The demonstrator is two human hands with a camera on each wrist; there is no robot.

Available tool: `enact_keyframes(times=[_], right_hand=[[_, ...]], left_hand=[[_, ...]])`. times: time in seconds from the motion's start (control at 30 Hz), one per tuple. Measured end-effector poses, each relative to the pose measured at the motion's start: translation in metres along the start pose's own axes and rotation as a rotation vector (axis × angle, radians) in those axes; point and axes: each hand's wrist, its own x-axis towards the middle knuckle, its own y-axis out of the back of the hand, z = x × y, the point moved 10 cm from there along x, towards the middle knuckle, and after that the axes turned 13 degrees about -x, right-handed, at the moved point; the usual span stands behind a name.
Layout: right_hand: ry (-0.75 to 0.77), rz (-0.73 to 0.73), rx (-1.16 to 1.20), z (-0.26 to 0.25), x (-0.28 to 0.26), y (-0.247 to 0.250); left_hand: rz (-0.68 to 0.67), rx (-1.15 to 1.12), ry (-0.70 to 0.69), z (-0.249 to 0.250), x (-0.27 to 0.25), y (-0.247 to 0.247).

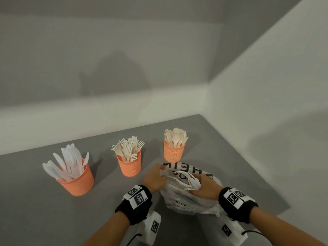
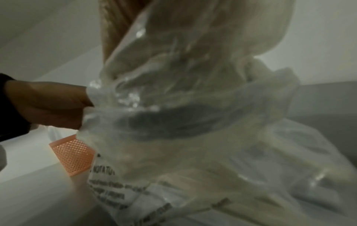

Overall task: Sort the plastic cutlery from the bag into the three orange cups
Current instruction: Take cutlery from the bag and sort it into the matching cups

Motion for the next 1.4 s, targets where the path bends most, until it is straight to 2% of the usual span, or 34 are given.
enact_keyframes(times=[0.27,0.37,0.47,0.57,0.63,0.7,0.77,0.87,0.97,1.1,1.27,1.4], right_hand=[[0.013,-0.020,0.001,-0.018,0.020,-0.017],[0.031,0.054,0.071,-0.023,0.014,0.001],[-0.007,0.193,0.403,-0.022,0.005,0.033],[-0.035,0.400,0.676,-0.021,-0.001,0.076],[-0.042,0.460,0.849,-0.024,0.002,0.093],[-0.042,0.465,1.025,-0.031,0.009,0.101],[-0.020,0.407,1.194,-0.045,0.020,0.099],[-0.010,0.326,1.375,-0.072,0.035,0.088],[-0.023,0.344,1.385,-0.092,0.047,0.075],[0.018,0.485,1.280,-0.114,0.050,0.070],[0.084,0.615,1.174,-0.142,0.045,0.062],[0.181,0.603,1.085,-0.166,0.046,0.058]], left_hand=[[-0.008,0.044,-0.062,0.008,-0.006,-0.004],[0.054,0.006,-0.033,0.000,-0.004,0.005],[0.060,0.018,-0.070,0.002,-0.003,0.003],[0.032,0.073,-0.194,0.022,-0.005,-0.003],[0.124,-0.019,-0.323,0.040,-0.011,0.009],[0.239,-0.186,-0.351,0.047,-0.018,0.027],[0.209,-0.441,-0.260,0.044,-0.023,0.033],[-0.024,-0.733,0.036,0.022,-0.033,0.014],[-0.210,-1.037,0.185,0.010,-0.049,-0.001],[-0.196,-1.382,0.312,0.003,-0.056,0.008],[-0.127,-1.376,0.341,-0.006,-0.057,0.021],[-0.107,-1.248,0.352,-0.009,-0.061,0.032]])
